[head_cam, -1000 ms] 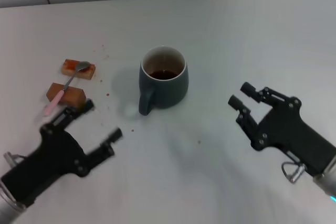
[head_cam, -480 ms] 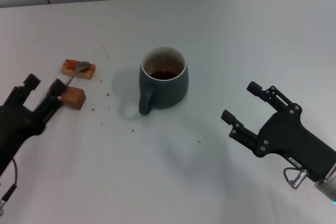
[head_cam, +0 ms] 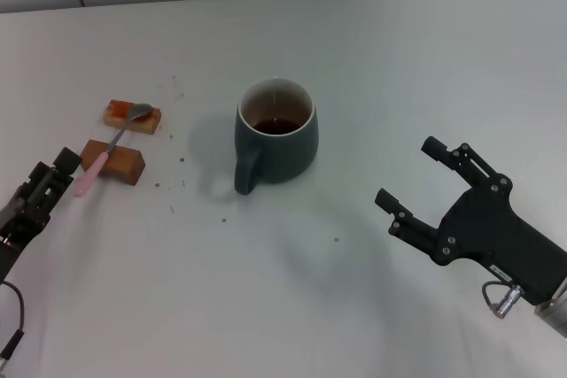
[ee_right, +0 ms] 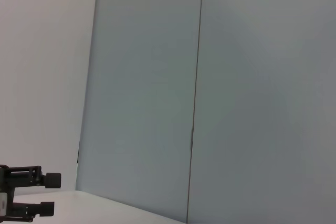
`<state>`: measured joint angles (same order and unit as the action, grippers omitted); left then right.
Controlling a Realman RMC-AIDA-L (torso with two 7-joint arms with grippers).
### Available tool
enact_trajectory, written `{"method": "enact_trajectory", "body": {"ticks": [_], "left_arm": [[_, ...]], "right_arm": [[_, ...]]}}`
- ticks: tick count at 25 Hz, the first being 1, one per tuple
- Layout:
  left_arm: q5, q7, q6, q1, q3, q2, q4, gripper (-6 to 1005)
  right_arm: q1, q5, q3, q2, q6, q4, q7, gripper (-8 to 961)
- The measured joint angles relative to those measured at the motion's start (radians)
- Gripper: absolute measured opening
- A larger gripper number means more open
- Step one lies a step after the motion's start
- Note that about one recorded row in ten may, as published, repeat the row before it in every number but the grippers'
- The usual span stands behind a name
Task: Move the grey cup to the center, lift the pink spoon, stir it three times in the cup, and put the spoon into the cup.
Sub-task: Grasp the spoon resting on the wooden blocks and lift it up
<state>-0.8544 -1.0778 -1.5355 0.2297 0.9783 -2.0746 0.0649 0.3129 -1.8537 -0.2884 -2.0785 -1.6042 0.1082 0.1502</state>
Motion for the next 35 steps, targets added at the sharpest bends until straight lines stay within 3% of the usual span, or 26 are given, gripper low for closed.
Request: {"method": "enact_trajectory", "body": {"ticks": [17, 35], "left_arm": [[-0.007, -0.138, 0.090, 0.010, -0.006, 0.000, 0.001, 737], [-0.009, -0.153, 0.112, 0.025, 0.002, -0.004, 0.004, 728]], "right_arm": [[-0.005, -0.001, -0.011, 0.000, 0.008, -0.015, -0.001, 838], [0.000, -0.001, -0.012, -0.001, 0.007, -0.013, -0.001, 838]]}}
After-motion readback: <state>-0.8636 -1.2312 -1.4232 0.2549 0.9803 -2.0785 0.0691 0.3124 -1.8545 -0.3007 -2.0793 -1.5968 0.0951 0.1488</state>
